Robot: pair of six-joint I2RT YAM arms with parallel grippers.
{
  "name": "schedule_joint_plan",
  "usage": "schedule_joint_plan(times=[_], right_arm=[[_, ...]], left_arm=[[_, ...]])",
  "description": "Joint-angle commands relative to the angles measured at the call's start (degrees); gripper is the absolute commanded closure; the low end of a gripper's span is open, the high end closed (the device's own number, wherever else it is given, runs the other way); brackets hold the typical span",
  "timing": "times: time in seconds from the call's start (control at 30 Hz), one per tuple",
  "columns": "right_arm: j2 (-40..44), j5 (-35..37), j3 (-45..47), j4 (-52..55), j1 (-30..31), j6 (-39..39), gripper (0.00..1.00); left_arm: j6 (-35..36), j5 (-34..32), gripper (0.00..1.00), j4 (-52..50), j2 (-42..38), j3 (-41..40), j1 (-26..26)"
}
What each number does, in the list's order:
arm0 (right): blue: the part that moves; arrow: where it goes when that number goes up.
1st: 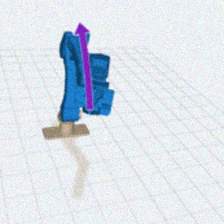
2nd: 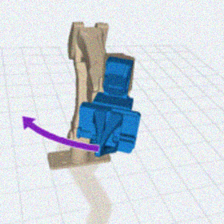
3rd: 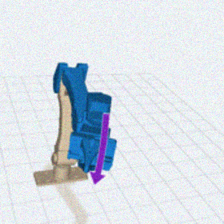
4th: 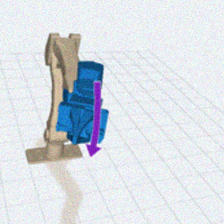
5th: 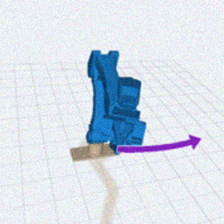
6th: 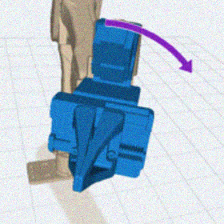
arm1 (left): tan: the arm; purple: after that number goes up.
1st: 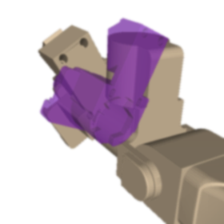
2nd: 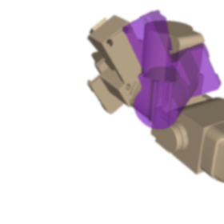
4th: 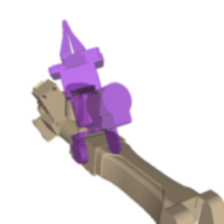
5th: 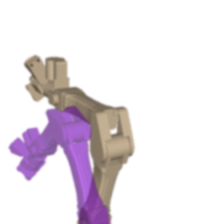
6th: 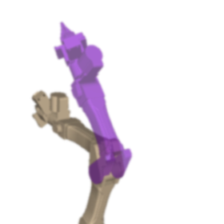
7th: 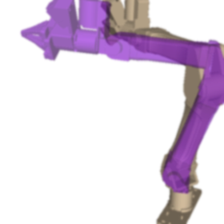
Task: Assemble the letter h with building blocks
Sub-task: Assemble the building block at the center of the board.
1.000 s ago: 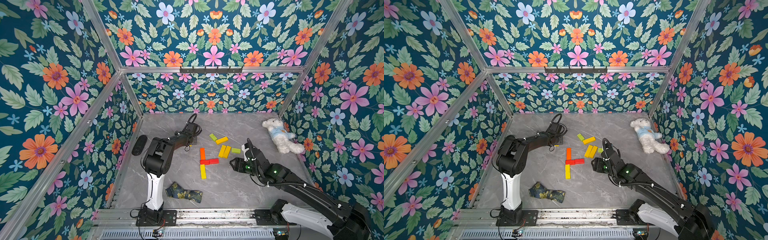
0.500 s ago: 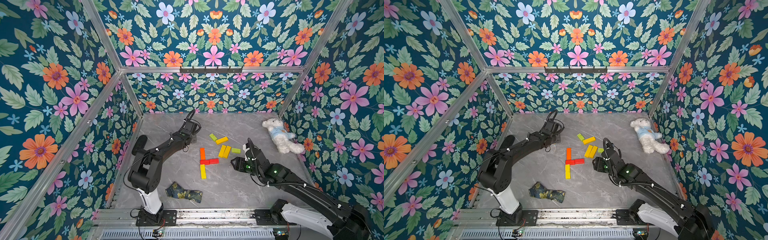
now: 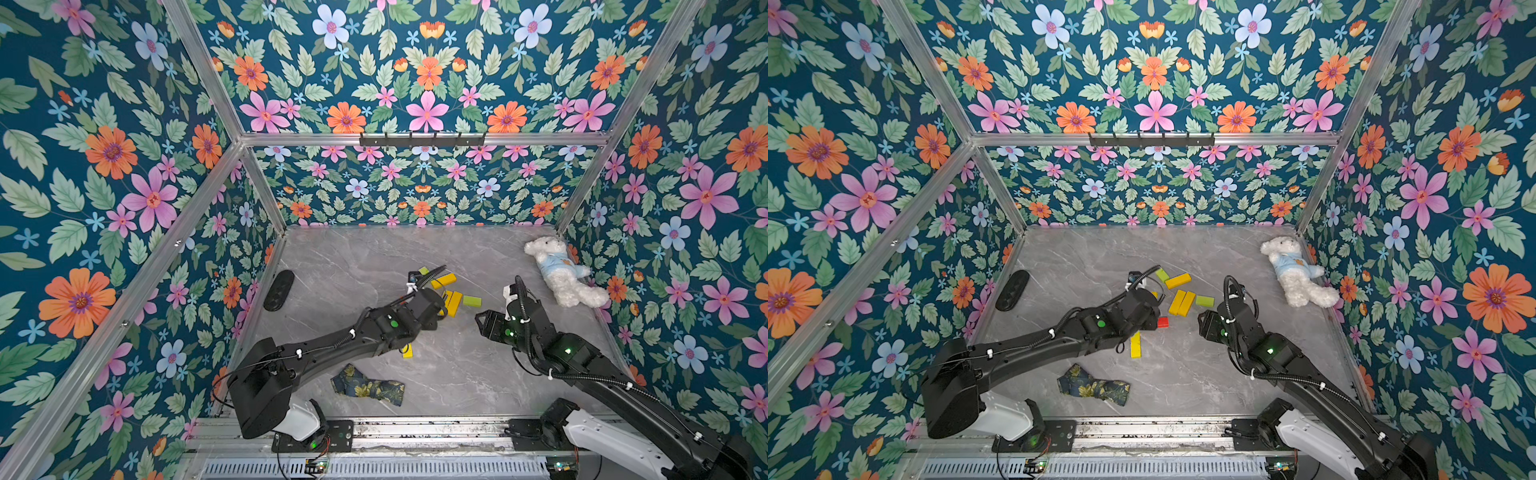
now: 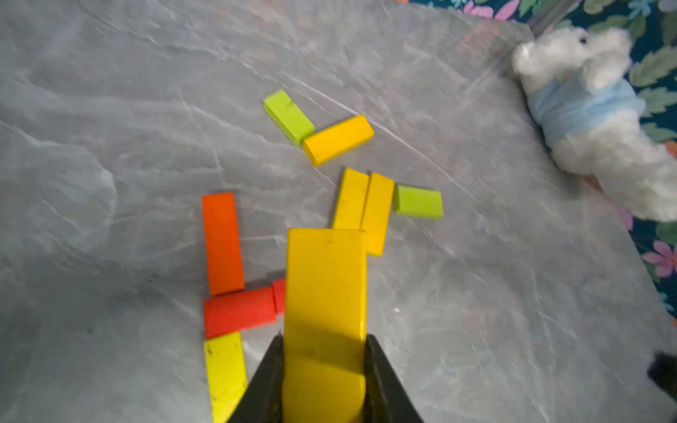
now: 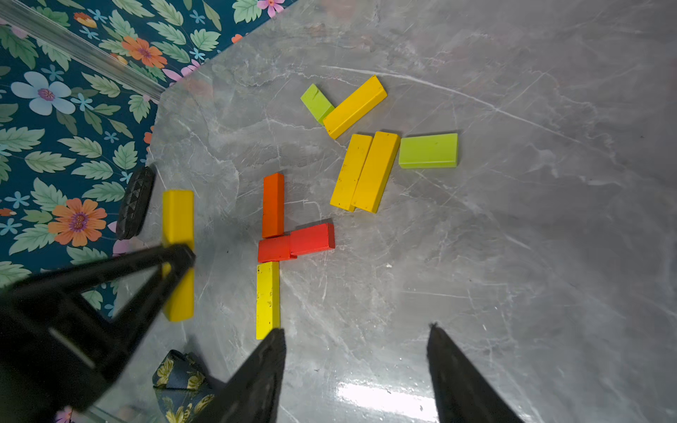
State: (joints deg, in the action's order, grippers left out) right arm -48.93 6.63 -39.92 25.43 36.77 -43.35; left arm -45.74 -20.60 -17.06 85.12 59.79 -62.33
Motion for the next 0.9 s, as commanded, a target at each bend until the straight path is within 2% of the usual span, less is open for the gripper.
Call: schedule_joint_plan(times=[0.0, 0.3, 0.67, 0.87], right_arm=[[1.4, 1.9, 0.4, 1.5, 0.0, -0.3, 0.36], [5.0, 4.8, -0.4, 4.2, 0.0, -0.5, 0.36], [9.3, 6.5, -0.6, 6.4, -0.1, -0.8, 0.36], [9.4, 6.3, -0.6, 6.0, -0.1, -1.1, 0.36]], left_arm=[[-6.4, -2.2, 1.0, 1.7, 1.5, -1.5, -3.2], [-9.9, 0.1, 1.0, 6.8, 11.2, -3.7, -8.5], [-9.0, 3.8, 1.0, 4.5, 17.6, -0.7, -9.4], [-8.0, 5.5, 0.75, 3.6, 20.3, 1.4, -9.4]])
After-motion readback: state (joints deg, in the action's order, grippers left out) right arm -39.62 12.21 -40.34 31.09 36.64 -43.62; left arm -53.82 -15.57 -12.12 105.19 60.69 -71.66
